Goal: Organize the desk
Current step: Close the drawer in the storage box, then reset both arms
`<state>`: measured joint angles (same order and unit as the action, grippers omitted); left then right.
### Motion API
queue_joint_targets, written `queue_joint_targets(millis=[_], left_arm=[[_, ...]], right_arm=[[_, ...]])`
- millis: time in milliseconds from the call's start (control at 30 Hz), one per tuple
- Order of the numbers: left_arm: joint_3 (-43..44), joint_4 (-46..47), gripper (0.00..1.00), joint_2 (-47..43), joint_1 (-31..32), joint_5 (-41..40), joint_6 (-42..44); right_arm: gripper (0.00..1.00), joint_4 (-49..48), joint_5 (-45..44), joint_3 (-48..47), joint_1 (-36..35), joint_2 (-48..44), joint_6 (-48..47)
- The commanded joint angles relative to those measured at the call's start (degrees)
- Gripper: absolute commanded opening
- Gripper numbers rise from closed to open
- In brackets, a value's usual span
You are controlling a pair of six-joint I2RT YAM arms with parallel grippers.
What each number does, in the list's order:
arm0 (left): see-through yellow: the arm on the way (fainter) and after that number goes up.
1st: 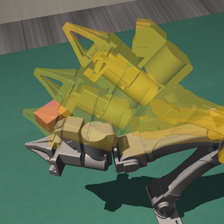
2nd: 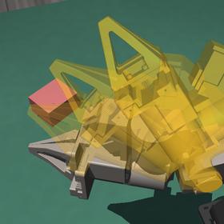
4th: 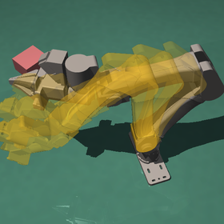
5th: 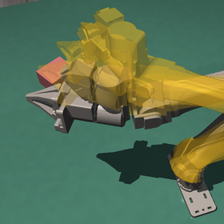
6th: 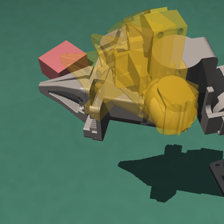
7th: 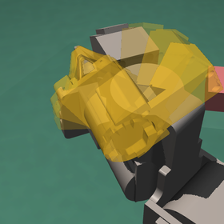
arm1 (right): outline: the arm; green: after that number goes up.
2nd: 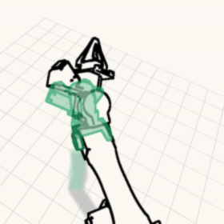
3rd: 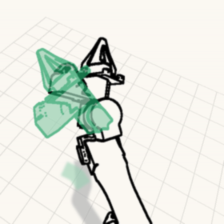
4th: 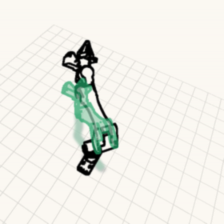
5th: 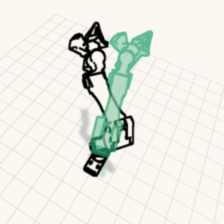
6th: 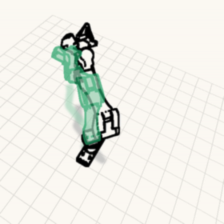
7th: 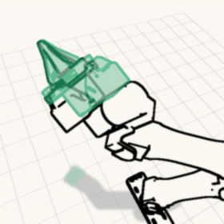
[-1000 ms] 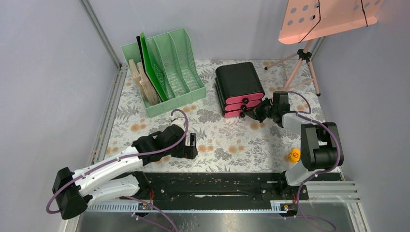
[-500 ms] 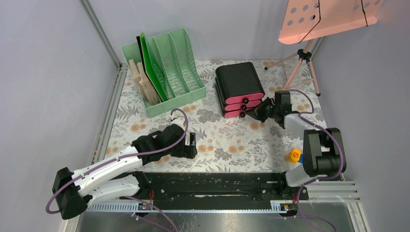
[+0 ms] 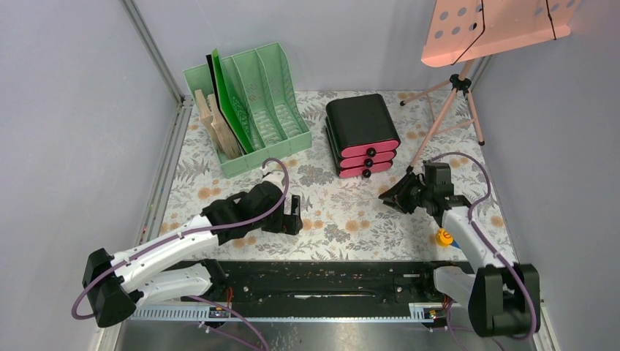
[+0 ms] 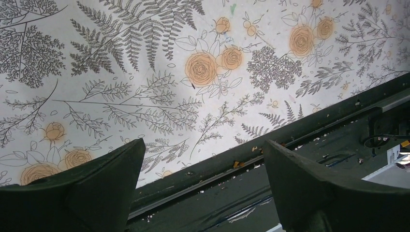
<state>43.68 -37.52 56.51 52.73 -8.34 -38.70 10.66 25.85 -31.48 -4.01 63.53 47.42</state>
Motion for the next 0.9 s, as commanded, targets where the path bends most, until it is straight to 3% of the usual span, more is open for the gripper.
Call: queue_joint_targets(millis=[0, 200, 367, 567, 867], left_arm=[[2.6, 2.4, 0.94, 0.7, 0.2, 0.6, 0.8], [2.2, 4.6, 0.94, 1.2, 0.2, 1.6, -0.2], [0.5, 8.0, 0.95, 1.0, 0.2, 3.1, -1.2], [-3.9, 14.6, 0.96, 0.2, -3.0, 9.4, -3.0], [-10.6, 18.3, 0.97, -8.2, -17.8, 21.3, -2.8]], right_arm=[[0.41, 9.4, -5.0, 0.8, 0.1, -6.9, -7.0], [0.78, 13.4, -7.1, 3.3, 0.2, -12.2, -8.0], [0.98, 13.7, -7.0, 6.1, 0.1, -14.2, -7.3], [0.99, 14.6, -7.2, 6.3, 0.1, -14.2, -7.5], [0.99, 18.1, -10.7, 2.3, 0.1, -14.0, -10.0]])
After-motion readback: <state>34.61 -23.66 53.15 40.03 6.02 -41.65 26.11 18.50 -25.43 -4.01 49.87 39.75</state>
